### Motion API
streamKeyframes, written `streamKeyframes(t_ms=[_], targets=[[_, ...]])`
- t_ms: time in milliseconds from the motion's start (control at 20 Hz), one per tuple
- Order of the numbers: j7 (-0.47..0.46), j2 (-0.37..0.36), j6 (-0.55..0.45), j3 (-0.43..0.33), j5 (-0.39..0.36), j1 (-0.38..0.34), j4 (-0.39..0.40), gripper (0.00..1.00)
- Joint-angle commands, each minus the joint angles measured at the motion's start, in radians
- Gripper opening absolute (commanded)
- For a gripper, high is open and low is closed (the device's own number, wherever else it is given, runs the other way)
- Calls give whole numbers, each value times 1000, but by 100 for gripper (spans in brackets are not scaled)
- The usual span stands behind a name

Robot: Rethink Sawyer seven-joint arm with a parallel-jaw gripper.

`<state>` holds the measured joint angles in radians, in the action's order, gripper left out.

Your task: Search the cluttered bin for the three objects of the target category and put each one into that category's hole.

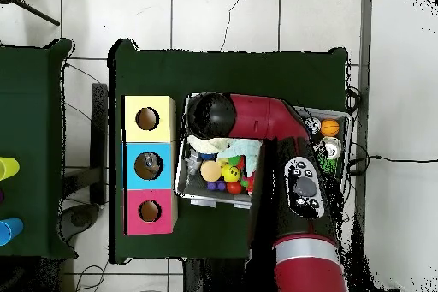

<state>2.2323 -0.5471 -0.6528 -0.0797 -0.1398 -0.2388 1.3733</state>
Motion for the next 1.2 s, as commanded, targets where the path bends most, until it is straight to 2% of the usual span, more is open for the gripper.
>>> streamKeyframes(t_ms=[50, 250, 800, 1050, 1200], targets=[[-19, 37, -39, -54, -5, -31, 26, 100], [-22, 53, 15, -66, -13, -40, 53, 100], [-8, 74, 83, -77, -26, -44, 95, 100], [-5, 67, 65, -95, 0, -48, 111, 100], [-3, 47, 17, -93, 13, -43, 108, 100]])
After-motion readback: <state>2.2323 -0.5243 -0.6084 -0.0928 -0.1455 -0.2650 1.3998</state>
